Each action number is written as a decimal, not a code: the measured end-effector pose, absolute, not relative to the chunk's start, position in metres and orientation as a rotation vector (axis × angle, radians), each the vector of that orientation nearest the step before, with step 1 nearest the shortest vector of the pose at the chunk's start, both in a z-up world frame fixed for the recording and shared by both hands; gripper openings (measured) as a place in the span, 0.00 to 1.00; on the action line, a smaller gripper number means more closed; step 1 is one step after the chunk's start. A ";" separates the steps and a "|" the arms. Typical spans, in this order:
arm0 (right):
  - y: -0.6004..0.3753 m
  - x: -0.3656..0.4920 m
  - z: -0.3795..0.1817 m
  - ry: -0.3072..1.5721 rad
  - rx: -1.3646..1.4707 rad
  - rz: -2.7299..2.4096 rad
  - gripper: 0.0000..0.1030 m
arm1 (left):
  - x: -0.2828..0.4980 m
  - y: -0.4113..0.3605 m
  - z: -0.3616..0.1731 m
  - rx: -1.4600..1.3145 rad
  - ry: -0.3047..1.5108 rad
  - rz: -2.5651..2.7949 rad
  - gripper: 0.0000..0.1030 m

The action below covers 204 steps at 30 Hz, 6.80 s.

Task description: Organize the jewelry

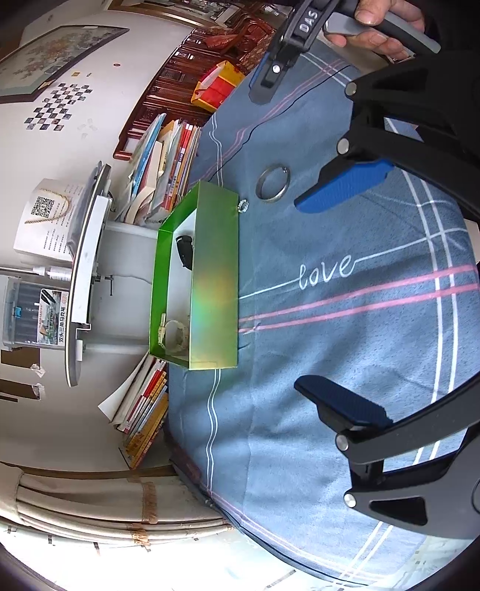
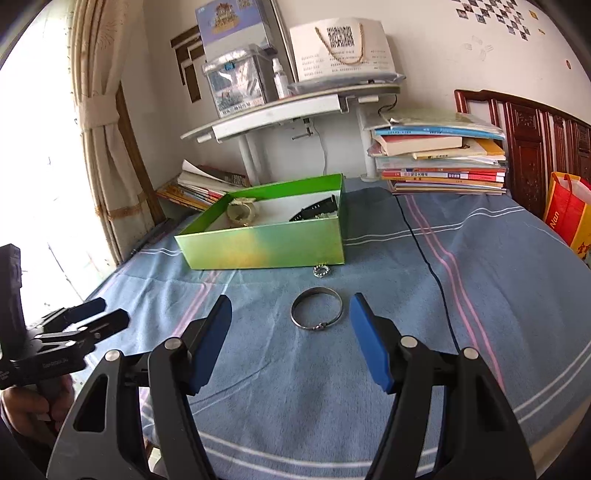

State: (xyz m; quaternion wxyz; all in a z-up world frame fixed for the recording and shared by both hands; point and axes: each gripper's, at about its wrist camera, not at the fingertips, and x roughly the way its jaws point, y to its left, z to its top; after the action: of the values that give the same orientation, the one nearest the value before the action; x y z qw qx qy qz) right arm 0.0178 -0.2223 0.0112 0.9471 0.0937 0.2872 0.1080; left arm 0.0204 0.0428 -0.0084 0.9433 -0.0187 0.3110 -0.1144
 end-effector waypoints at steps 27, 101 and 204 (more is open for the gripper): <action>-0.216 0.112 -0.048 0.841 0.088 0.138 0.57 | 0.097 0.004 -0.015 -0.015 0.700 -0.278 0.86; -0.194 0.021 0.019 0.609 0.127 0.213 0.57 | 0.040 0.033 0.008 -0.014 0.612 -0.184 0.19; -0.187 -0.008 0.004 0.566 0.112 0.158 0.97 | 0.008 0.030 -0.020 -0.036 0.643 -0.160 0.96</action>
State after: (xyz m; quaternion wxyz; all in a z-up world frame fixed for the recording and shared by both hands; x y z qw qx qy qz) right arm -0.0079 -0.1865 0.0039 0.9556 0.0552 0.2788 0.0778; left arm 0.0082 0.0302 -0.0205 0.9454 -0.0176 0.3158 -0.0787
